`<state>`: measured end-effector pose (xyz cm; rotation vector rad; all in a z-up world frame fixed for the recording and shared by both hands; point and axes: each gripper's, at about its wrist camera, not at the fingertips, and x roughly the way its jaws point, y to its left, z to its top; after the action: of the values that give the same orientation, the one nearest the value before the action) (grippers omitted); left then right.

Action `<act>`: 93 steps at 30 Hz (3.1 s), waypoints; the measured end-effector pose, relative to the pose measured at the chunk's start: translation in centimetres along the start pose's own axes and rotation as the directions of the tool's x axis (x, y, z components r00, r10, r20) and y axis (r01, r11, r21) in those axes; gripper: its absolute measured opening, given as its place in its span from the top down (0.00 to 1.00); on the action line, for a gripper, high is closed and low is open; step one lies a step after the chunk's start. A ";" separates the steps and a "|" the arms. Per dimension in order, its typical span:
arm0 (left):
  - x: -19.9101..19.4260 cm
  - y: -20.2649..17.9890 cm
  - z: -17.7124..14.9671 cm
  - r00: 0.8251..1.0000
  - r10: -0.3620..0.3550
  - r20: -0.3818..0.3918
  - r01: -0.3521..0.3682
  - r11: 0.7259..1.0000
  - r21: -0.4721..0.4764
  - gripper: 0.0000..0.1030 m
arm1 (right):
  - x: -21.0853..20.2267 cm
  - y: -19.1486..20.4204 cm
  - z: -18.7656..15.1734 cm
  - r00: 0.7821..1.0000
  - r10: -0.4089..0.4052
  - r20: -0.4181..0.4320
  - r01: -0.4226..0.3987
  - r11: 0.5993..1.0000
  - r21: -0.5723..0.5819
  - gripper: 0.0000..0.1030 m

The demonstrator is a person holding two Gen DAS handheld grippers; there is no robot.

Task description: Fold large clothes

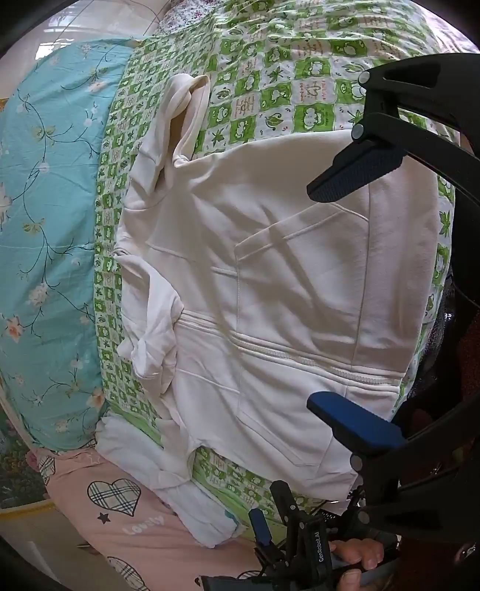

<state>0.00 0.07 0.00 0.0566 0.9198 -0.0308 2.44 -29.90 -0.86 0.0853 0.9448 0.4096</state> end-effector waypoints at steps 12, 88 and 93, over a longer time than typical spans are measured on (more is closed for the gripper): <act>0.0 -0.3 0.0 1.000 0.005 -0.004 -0.005 1.000 0.003 0.09 | 0.1 0.0 0.1 1.000 0.002 -0.001 -0.002 1.000 0.001 0.01; 13.7 -2.1 12.3 0.958 -0.279 -0.062 0.273 0.958 -0.084 0.08 | 11.4 -12.9 14.9 0.995 -0.075 0.060 0.071 0.995 0.063 0.31; 17.9 -3.7 16.3 0.954 -0.285 -0.096 0.280 0.958 -0.062 0.08 | 16.2 -16.5 18.0 0.991 -0.136 -0.001 0.136 0.989 0.049 0.34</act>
<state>23.60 -4.65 -4.58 -0.1198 1.0272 -0.2741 30.22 -37.05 -6.88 0.0656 0.9527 0.2600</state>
